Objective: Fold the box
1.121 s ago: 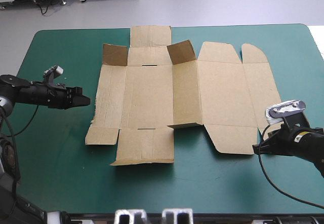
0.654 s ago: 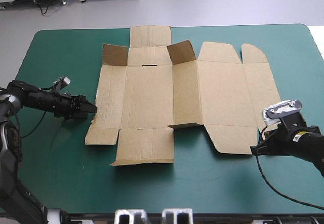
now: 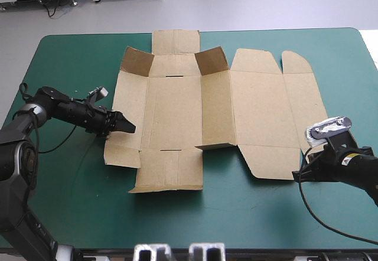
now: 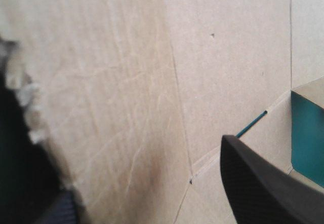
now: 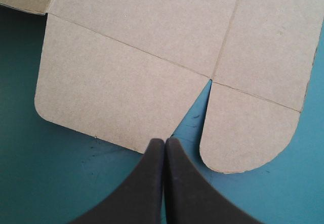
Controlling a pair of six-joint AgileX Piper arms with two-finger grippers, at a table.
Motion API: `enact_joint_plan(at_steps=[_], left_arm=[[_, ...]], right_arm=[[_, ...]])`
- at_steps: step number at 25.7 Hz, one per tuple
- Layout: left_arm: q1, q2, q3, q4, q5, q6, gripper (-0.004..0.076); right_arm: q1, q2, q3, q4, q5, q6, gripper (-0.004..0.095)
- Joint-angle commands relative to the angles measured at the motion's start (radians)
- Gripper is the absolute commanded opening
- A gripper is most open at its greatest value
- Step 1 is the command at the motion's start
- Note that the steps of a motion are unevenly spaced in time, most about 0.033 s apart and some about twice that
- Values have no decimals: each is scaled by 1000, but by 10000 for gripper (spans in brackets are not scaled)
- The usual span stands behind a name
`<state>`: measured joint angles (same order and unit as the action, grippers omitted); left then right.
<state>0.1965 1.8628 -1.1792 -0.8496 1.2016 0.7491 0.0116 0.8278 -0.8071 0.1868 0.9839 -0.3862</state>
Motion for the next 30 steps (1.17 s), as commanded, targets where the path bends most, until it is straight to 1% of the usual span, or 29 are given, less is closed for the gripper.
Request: enact_joint_plan(at_steps=[1, 5, 8, 11, 12, 14, 15, 19, 20, 21, 23, 28, 29, 30], left_arm=[[-30, -31, -15, -80, 98, 6, 475], [-42, -31, -15, -162, 93, 44, 475], [-42, -31, -15, -152, 37, 46, 475], [-42, -29, -15, -154, 29, 46, 470], [-42, -26, -15, -159, 24, 46, 454], [-42, -26, -15, -171, -5, 44, 391], [-42, -26, -15, -173, -26, 42, 333], [-57, -26, -15, -175, -126, 65, 20], [-61, -26, -15, -179, -141, 82, -8], [-67, -26, -15, -183, -152, 86, -2], [-85, -26, -19, -184, -134, 102, -2], [-87, -26, -97, -184, 53, 314, -10], [-94, -31, -145, -163, 101, 346, -10], [-106, -45, -194, -115, 98, 342, -10]], right_arm=[[1, -4, -28, 12, -36, -12, -24], [1, -4, -28, 14, -36, -16, -24], [1, -4, -28, 14, -26, -16, -24], [1, -4, -28, 14, -19, -16, -24], [1, -4, -28, 14, -18, -16, -24], [1, -4, -28, 14, -15, -16, -24], [1, -4, -28, 14, -15, -16, -24], [1, -4, -28, 14, -22, -16, -24], [1, -4, -28, 14, -28, -16, -24], [1, -4, -28, 14, -27, -16, -24], [1, -4, -28, 16, -29, -16, -24], [1, -4, -28, 21, -43, -16, -24], [1, -4, -28, 25, -45, -16, -24], [1, -4, -28, 32, -53, -16, -24]])
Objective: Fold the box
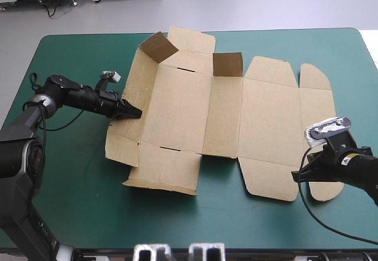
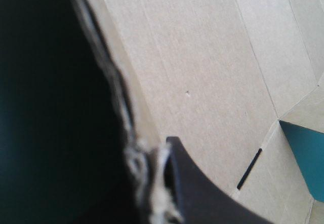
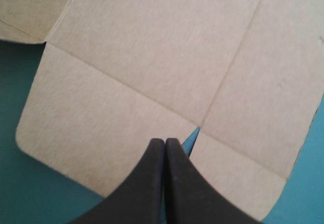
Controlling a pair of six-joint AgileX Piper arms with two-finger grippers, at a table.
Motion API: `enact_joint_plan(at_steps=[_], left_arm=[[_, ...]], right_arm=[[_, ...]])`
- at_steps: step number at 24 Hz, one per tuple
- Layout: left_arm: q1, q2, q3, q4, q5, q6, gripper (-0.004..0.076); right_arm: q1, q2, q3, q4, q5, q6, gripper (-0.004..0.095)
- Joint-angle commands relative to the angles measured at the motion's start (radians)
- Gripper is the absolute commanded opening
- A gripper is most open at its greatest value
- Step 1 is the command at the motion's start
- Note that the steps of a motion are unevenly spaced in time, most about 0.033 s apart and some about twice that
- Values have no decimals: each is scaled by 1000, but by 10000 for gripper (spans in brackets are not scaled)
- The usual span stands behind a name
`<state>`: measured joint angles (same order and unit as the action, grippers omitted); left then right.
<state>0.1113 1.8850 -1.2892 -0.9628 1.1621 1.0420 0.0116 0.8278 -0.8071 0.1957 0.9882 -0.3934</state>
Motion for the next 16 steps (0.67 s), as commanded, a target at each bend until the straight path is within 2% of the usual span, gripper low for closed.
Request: enact_joint_plan(at_steps=[1, 5, 8, 16], left_arm=[[-30, -73, -119, 21, 137, 44, -10], [-134, -101, -384, 171, 139, 20, -10], [-280, -101, -592, 506, 121, 17, -10], [-548, -101, -751, 942, -57, 61, -10]], right_arm=[[1, -4, -28, 30, -61, -9, -24], [1, -4, -28, 30, -82, -9, -24], [1, -4, -28, 36, -110, -9, -24], [1, -4, -35, 115, -198, -70, -24]])
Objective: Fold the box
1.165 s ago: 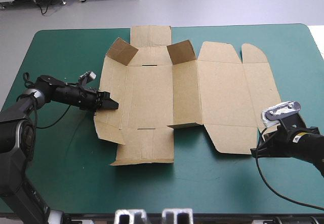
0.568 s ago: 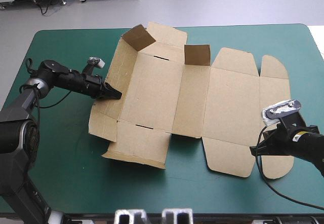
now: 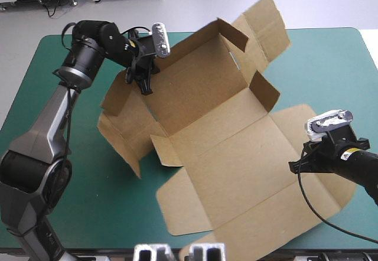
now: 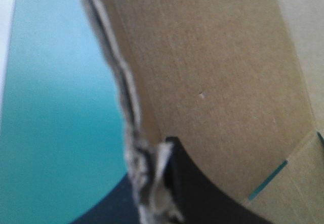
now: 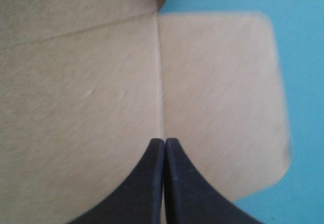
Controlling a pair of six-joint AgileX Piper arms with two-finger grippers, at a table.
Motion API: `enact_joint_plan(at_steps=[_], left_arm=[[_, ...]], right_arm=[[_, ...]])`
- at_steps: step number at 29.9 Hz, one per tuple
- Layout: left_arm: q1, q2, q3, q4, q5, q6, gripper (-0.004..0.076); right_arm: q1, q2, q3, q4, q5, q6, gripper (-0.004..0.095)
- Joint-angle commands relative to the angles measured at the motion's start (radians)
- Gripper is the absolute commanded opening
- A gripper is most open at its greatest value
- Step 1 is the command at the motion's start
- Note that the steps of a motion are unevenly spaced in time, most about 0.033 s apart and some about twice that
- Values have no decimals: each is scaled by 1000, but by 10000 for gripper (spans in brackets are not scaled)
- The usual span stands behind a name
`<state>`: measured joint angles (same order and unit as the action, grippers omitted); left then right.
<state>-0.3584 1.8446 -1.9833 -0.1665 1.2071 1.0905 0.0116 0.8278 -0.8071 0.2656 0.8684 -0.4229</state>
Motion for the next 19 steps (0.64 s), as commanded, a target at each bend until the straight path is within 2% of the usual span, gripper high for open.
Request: enact_joint_plan(at_steps=[1, 5, 8, 16, 19], left_arm=[[-108, -61, -59, 192, -135, -3, -10], [-164, -61, -59, 233, -312, -88, -10], [-171, -66, -59, 235, -391, -104, -10], [-171, -129, 12, 246, -384, -135, -10], [-171, -154, 71, 316, -396, -276, -10]], right_arm=[[1, -4, -42, 55, -81, -52, -24], [1, -4, -115, 63, -77, -60, -24], [1, -4, -189, 54, -89, -88, -24], [1, 66, -397, -24, -131, -90, -24], [1, 120, -448, -24, -102, -68, -24]])
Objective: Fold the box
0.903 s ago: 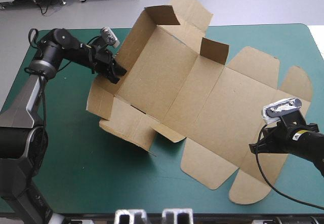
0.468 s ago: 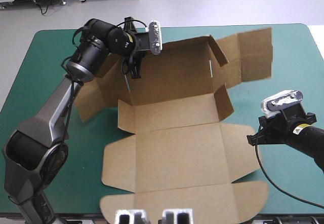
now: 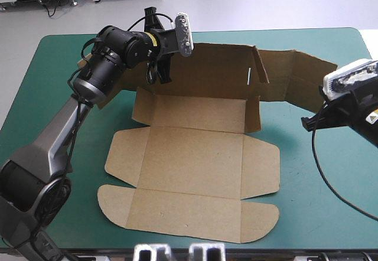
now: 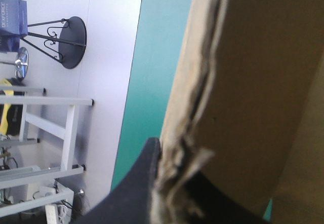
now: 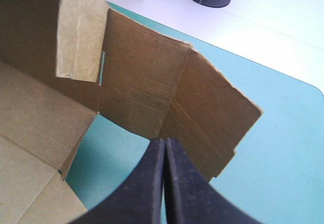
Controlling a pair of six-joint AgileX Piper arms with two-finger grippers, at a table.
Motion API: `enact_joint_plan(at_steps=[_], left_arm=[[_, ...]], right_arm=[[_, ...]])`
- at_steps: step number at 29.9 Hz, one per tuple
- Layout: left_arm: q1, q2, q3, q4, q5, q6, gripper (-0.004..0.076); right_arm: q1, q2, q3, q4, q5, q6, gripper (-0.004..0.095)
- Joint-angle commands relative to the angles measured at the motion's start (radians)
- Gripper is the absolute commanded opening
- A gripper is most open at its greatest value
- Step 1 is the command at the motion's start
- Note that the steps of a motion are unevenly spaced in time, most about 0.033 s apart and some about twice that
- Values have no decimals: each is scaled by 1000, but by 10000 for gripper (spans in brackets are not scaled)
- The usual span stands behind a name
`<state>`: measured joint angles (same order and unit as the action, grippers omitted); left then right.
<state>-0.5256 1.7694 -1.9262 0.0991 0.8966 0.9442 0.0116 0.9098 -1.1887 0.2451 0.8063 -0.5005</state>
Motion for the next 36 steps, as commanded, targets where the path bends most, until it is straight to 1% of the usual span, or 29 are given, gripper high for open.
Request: enact_joint_plan(at_steps=[1, 3, 4, 8, 11, 14, 16, 19, 21, 23, 25, 28, 31, 34, 36], left_arm=[[-4, -81, 26, 74, -90, -181, -10], [-4, -81, 43, 117, -88, -256, -10], [-4, -79, 51, 131, -84, -265, -10], [-13, -82, 97, 142, -69, -208, -10], [-29, -90, 135, 190, -72, -203, -10], [-50, -106, 185, 256, -138, -213, -10], [-65, -120, 222, 292, -176, -227, -10], [-86, -144, 293, 378, -232, -238, -10], [-93, -166, 350, 458, -293, -277, -10], [-93, -194, 417, 580, -388, -359, -10], [-93, -219, 479, 740, -479, -483, -10], [-93, -239, 548, 983, -550, -670, -10], [-93, -243, 592, 1195, -551, -858, -10], [-91, -243, 617, 1349, -549, -1017, -10], [-91, -243, 631, 1412, -556, -1095, -10]], right_arm=[[1, 55, -75, 7, -37, 10, -24], [1, 86, -83, 16, -37, 10, -24], [1, 98, -87, 19, -39, 10, -24], [1, 145, -91, 21, -59, -2, -24], [1, 179, -127, 20, -3, -2, -24], [1, 213, -184, 24, 27, -2, -24], [1, 233, -227, 33, 27, -2, -24], [1, 277, -297, 75, 38, -17, -24], [1, 314, -347, 103, 70, -36, -24], [1, 355, -401, 112, 104, -43, -24], [1, 395, -452, 117, 121, -43, -24], [1, 454, -540, 132, 134, -43, -24], [1, 522, -631, 152, 177, -27, -24], [1, 605, -725, 161, 219, -7, -24], [1, 660, -795, 162, 256, 9, -24]])
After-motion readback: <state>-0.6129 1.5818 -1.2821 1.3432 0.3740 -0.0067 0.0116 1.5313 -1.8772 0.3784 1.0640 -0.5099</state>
